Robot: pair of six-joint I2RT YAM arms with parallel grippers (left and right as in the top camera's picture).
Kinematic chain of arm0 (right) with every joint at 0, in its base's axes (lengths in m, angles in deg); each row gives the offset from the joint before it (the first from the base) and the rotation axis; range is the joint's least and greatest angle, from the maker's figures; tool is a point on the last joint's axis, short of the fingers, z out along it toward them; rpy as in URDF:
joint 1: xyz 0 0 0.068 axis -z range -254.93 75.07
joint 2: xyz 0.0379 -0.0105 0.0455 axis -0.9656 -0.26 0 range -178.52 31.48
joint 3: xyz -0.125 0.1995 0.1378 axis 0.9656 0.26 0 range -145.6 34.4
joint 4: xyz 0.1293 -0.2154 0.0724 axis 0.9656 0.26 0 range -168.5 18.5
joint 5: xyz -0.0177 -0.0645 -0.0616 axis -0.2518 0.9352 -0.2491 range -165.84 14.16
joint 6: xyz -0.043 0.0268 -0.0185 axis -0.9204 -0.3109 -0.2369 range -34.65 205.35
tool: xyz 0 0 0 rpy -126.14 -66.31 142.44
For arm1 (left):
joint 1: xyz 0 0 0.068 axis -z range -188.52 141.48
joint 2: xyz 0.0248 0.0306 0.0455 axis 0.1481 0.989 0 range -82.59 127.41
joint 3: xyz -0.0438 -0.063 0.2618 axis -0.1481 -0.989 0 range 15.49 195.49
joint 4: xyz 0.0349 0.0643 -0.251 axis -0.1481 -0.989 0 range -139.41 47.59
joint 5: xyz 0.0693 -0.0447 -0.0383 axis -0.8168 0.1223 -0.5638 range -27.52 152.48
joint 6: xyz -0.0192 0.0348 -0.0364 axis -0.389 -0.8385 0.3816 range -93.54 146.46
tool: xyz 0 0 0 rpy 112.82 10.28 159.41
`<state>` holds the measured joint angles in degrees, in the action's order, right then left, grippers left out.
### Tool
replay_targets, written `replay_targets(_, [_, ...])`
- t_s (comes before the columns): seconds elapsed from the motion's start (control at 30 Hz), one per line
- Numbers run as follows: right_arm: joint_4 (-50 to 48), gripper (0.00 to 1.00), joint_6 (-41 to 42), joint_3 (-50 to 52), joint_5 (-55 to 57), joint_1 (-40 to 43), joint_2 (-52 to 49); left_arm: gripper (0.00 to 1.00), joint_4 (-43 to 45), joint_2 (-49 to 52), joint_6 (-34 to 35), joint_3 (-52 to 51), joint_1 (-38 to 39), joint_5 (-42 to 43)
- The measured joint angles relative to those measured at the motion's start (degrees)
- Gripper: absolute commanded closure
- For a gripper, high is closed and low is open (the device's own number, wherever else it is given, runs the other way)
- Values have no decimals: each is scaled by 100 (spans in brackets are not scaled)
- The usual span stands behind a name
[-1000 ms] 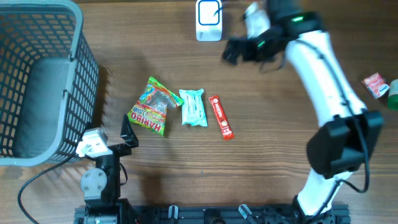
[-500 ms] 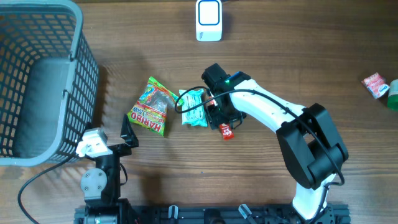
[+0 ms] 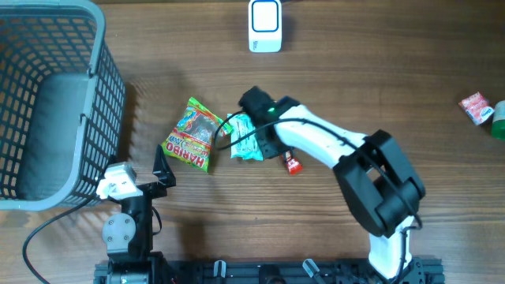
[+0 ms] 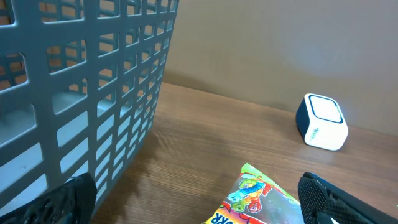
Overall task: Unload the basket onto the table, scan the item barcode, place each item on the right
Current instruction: 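Reach the right gripper down and grasp the red Nescafe stick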
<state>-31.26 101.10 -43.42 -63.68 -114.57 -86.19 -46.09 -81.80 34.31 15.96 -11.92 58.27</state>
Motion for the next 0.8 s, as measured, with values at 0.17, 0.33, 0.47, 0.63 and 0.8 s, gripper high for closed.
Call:
replay_targets(0.17, [551,96,118,-221,-216,-17,-70,0,0,0,0,0,0,0])
replay_targets(0.33, [2212,96,-546,-1178,-2835,280,-149,0,0,0,0,0,0,0])
replay_targets(0.47, [3421,96,-382,-1943,-5086,601,-140,0,2,0,-2,0,0,0])
replay_targets(0.63, [4046,96,1878,-1952,-6255,901,-138,0,2,0,0,0,0,0])
replay_targets(0.8, [3904,96,3735,-1952,-7501,905,-138,0,2,0,0,0,0,0])
